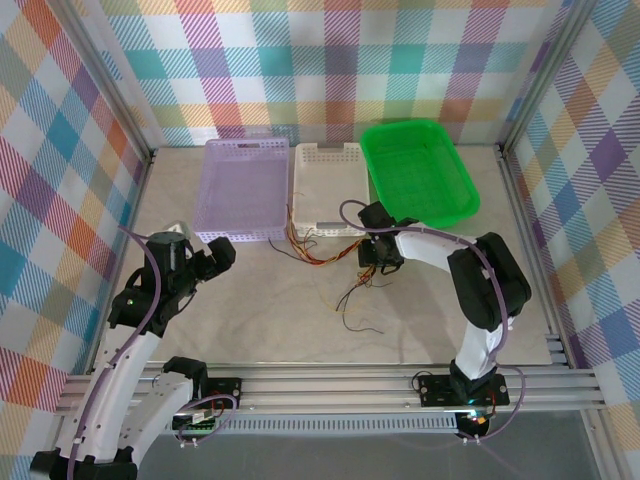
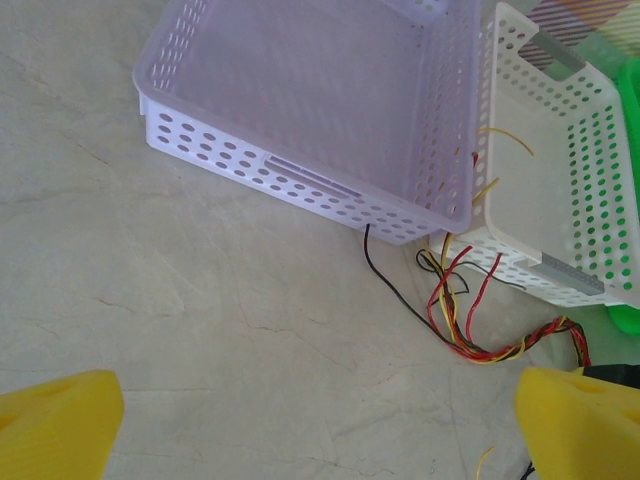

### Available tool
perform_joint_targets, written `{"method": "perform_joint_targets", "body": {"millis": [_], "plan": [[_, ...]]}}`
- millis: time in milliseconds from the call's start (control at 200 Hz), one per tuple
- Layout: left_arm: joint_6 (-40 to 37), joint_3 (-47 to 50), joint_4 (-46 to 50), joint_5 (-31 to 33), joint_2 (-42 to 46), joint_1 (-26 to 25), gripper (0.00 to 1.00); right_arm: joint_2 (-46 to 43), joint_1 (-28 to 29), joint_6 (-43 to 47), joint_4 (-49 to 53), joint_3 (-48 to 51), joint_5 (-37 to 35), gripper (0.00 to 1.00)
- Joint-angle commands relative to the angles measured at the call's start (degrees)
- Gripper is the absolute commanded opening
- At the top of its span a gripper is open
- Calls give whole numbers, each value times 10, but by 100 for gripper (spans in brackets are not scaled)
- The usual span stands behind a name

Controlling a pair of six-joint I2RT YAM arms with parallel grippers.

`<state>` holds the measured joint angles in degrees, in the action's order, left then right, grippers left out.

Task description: Untangle the cables

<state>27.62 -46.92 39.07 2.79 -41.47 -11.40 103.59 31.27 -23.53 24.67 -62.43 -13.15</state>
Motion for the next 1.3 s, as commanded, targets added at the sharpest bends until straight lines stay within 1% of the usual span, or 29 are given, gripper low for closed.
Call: {"method": "perform_joint_targets", "body": {"millis": [0,240,320,380,460,660,810,890,1100,1190,1295], "plan": [[-8,-2,10,-13,1,-4,100,17,2,-11,-4,-12,-5,53],[-25,-3,27,-8,7,-5,100,37,-4,-25,-11,-4,16,31],[-20,-1,26,-15,11,-7,100,39,-5,-26,-13,2,24,21],[-9,-2,28,-20,14,-10,100,38,-5,-25,-16,7,33,11],[11,3,28,-43,25,-13,99,30,-4,-23,-18,16,47,0],[78,38,6,-107,77,-13,98,-23,-4,-7,-13,49,67,0],[130,65,-29,-162,104,-18,97,-102,-3,9,-9,77,89,0],[148,82,-52,-177,117,-26,97,-143,-1,19,-4,83,112,0],[169,129,-104,-177,122,-59,97,-212,2,46,39,60,165,0],[171,142,-132,-163,108,-86,97,-236,4,55,49,48,183,0],[163,143,-164,-138,72,-124,97,-253,5,69,64,26,198,0]]}}
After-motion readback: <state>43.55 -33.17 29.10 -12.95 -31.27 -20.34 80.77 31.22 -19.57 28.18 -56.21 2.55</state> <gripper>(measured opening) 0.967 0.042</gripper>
